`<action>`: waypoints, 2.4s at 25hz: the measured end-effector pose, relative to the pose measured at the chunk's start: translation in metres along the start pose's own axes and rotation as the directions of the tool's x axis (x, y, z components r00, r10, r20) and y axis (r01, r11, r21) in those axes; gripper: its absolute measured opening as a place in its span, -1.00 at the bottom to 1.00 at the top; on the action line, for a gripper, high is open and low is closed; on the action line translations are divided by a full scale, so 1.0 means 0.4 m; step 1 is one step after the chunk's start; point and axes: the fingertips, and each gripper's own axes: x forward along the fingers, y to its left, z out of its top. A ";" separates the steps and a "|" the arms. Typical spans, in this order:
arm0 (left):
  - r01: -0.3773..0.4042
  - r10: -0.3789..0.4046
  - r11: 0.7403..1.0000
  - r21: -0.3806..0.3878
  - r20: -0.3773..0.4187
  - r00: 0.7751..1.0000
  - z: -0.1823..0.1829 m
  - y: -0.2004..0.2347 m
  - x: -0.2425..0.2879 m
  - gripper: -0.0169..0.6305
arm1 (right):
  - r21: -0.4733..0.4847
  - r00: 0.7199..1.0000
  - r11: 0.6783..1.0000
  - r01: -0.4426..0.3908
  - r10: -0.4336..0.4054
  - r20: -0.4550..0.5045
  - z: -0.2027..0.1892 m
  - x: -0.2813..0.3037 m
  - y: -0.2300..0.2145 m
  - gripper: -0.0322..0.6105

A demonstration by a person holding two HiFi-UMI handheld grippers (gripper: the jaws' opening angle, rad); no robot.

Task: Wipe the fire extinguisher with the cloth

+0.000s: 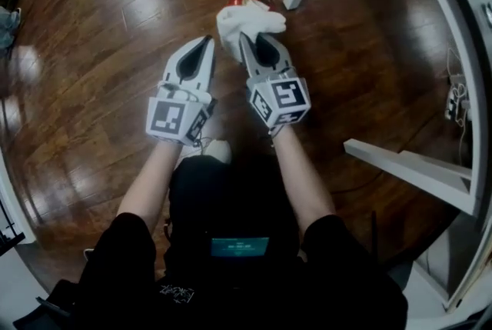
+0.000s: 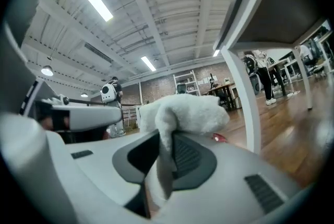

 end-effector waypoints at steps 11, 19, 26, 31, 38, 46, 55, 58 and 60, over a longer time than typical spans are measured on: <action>-0.064 0.063 0.998 0.022 0.032 0.998 0.013 0.022 -0.069 -0.95 | 0.003 0.995 1.000 -0.015 0.016 -0.103 -0.212 0.156 0.011 -0.65; -0.082 0.081 0.997 0.013 0.059 0.995 0.053 0.000 -0.142 -0.95 | 0.112 0.913 0.992 0.054 -0.004 -0.409 -0.614 0.157 -0.071 -0.65; -0.073 0.073 0.997 0.001 0.088 0.993 0.062 -0.009 -0.158 -0.95 | 0.100 0.932 0.993 -0.054 0.087 -0.353 -0.526 0.104 -0.025 -0.66; -0.062 0.062 0.998 -0.009 0.086 0.994 0.058 -0.025 -0.150 -0.95 | 0.003 0.994 0.994 -0.106 0.106 0.010 -0.147 0.035 0.028 -0.65; -0.057 0.055 0.998 0.033 0.062 0.997 0.053 -0.051 -0.138 -0.95 | 0.045 0.998 0.997 -0.061 0.062 -0.019 -0.217 0.052 -0.042 -0.65; -0.025 0.016 0.995 0.099 0.092 0.996 0.082 -0.101 -0.150 -0.95 | 0.224 0.942 0.974 0.035 0.042 -0.333 -0.638 0.054 -0.144 -0.65; -0.016 0.015 1.000 0.015 0.095 0.995 0.065 -0.089 -0.173 -0.95 | 0.097 0.987 0.982 -0.159 0.156 0.042 -0.197 -0.055 -0.037 -0.66; -0.021 0.019 1.000 0.014 0.095 0.995 0.063 -0.093 -0.175 -0.95 | 0.003 0.974 0.994 -0.108 0.105 0.202 0.034 -0.107 -0.092 -0.66; -0.035 0.033 0.999 0.015 0.085 0.996 0.062 -0.091 -0.176 -0.95 | -0.041 0.972 0.999 -0.033 0.041 0.232 0.106 -0.102 -0.162 -0.66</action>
